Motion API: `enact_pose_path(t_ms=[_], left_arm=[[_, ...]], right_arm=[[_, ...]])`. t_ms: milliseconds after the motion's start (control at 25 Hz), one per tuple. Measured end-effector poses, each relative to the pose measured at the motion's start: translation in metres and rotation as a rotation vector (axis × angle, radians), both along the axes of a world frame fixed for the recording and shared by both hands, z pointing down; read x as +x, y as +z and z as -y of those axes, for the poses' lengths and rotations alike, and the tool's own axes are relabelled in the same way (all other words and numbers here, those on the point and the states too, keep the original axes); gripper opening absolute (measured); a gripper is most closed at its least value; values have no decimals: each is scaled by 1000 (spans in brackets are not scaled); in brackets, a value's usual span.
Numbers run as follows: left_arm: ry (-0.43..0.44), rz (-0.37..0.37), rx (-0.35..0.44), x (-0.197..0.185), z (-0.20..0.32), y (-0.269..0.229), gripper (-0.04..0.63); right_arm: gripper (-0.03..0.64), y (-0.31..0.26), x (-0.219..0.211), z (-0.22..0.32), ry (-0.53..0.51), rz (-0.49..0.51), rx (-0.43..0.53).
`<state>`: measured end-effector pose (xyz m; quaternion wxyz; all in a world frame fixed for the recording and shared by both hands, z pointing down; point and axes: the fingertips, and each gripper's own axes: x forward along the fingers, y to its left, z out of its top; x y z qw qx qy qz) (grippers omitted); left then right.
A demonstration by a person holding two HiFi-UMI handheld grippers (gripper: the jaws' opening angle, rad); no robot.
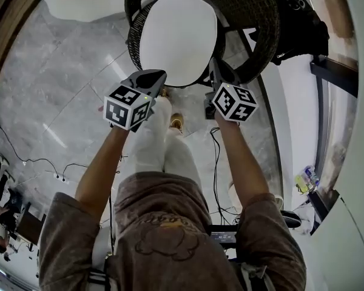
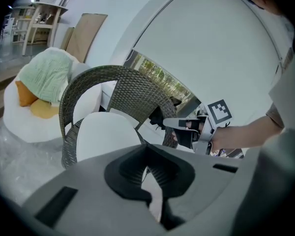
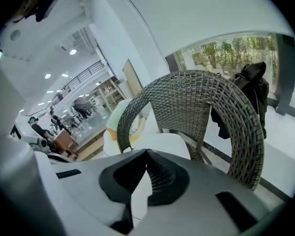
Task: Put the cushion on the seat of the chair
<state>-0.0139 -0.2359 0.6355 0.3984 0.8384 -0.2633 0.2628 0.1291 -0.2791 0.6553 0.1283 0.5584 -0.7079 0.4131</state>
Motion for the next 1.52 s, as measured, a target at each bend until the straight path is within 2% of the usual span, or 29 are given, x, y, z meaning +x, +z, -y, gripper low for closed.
enact_pose_path(t_ms=[720,1040,1240,1520], left_arm=[[-62,-72,123,6,-56,-178,5],[-16,-86,215,17,-97,-240,5],[-14,-104,268,15,-118,-272,5],[-48,-133,308,3,-160,-302,5]], right_arm=[[20,-184,-7,-86,-114,133,87],[20,-261,-35,-130,-301,243,197],[20,-308,-51,-154,-401,251,292],[20,-352,-65,-196,-471,232,380]])
